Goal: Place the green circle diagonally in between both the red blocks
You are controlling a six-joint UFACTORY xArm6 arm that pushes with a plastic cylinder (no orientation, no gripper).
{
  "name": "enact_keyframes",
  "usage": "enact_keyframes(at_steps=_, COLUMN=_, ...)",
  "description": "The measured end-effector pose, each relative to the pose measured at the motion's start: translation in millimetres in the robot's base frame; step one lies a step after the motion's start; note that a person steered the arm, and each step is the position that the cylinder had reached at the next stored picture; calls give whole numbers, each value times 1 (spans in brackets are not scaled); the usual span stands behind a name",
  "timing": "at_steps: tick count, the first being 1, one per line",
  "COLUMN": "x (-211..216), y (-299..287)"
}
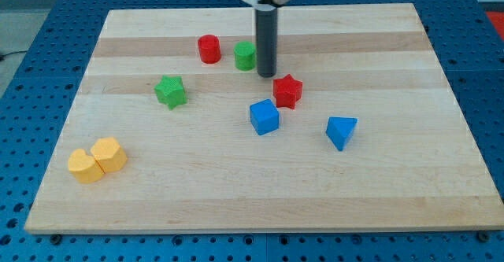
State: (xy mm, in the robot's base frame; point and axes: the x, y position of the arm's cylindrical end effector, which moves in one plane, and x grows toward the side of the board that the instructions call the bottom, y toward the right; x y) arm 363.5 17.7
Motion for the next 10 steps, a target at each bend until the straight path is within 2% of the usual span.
enact_keyframes(at_steps=2, x=-1, y=2)
enact_keyframes(at_steps=4, x=-3, y=39)
enact_keyframes(at_steps=5, x=-57, y=-3)
enact_keyframes(at_steps=6, x=-69, y=-29)
enact_keyframes(at_steps=7, x=-31, y=-36)
enact_keyframes(at_steps=8, x=-49, y=0)
enact_keyframes(at_steps=9, x=-98, y=-78)
enact_keyframes(at_steps=10, x=-94, y=-135)
